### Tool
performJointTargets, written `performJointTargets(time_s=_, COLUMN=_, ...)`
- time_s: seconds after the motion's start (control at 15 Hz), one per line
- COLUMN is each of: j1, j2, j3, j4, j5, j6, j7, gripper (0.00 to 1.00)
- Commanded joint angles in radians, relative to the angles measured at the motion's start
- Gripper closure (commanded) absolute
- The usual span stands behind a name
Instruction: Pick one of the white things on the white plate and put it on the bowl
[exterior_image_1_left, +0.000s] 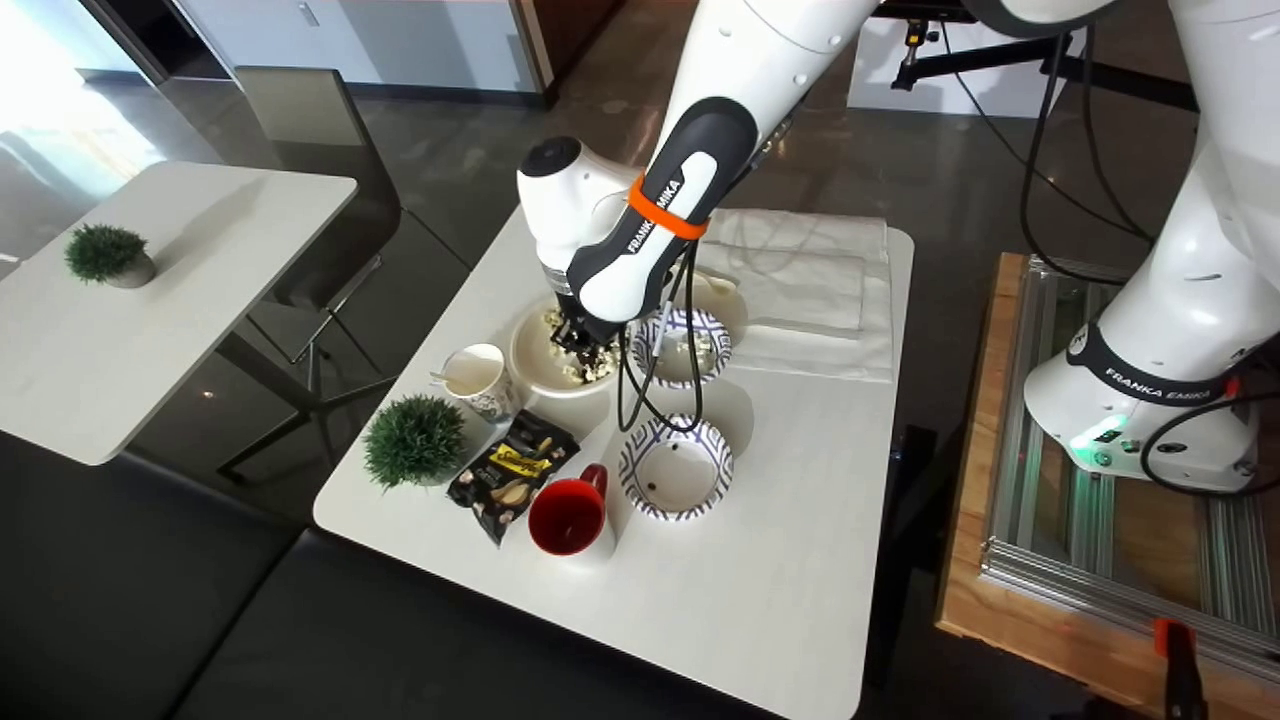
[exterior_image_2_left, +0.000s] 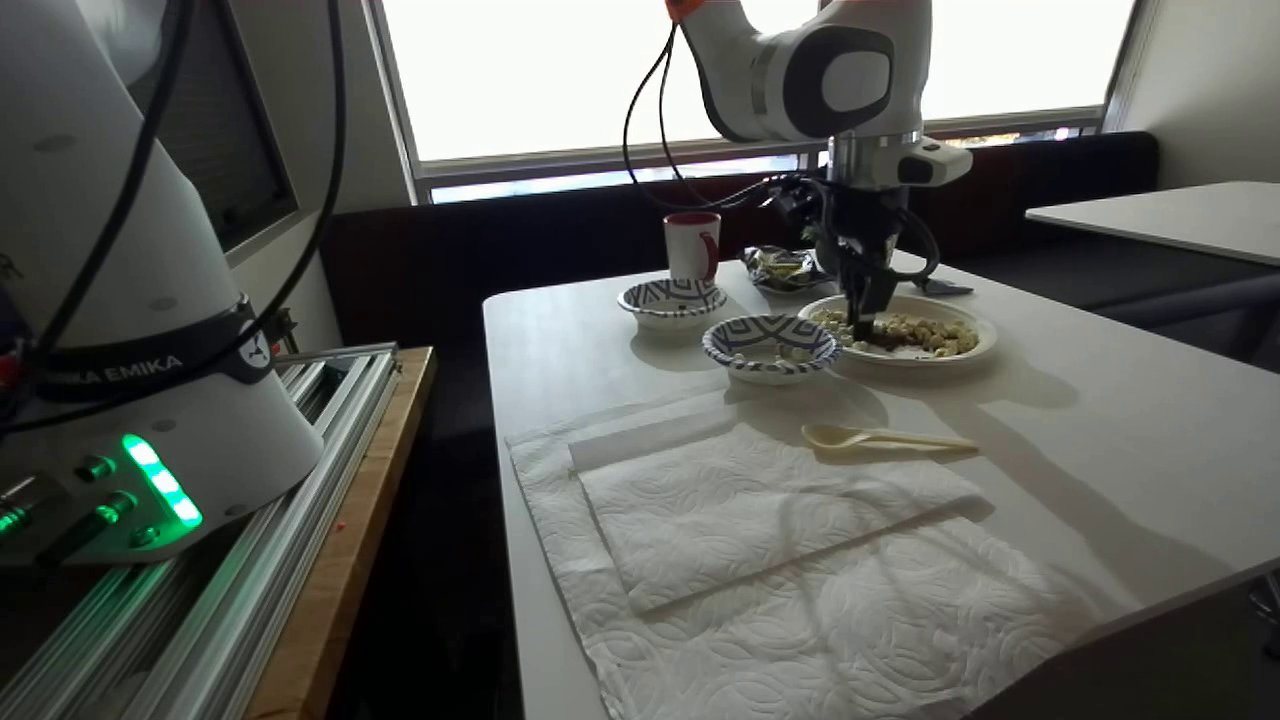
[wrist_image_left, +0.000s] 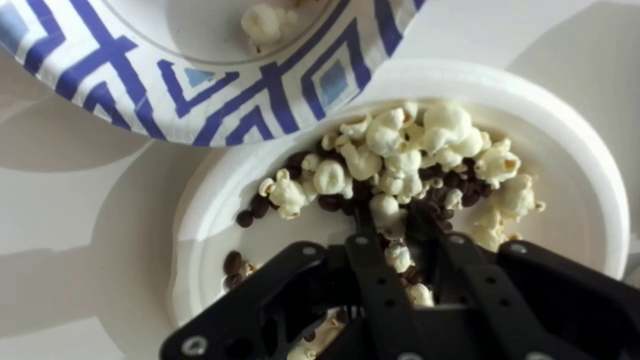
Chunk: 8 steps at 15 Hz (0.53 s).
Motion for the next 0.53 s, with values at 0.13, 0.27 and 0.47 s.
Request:
performJointTargets(time_s=0.13, j1=0.007, j2=0.026, j3=-0.009, j4=0.039, j5=0.016, j6=-0.010, j7=-0.024, gripper=0.80)
performJointTargets(time_s=0.27, j1=0.010, j2=0.022, j3=-0.010, j4=0.037, j5=0.014, j6=-0.011, j7=-0.023, gripper=0.80)
performJointTargets(time_s=0.47, j1=0.015, j2=0.005, j3=-0.013, j4=0.028, j5=0.013, j6=-0.020, j7=-0.017, gripper=0.82)
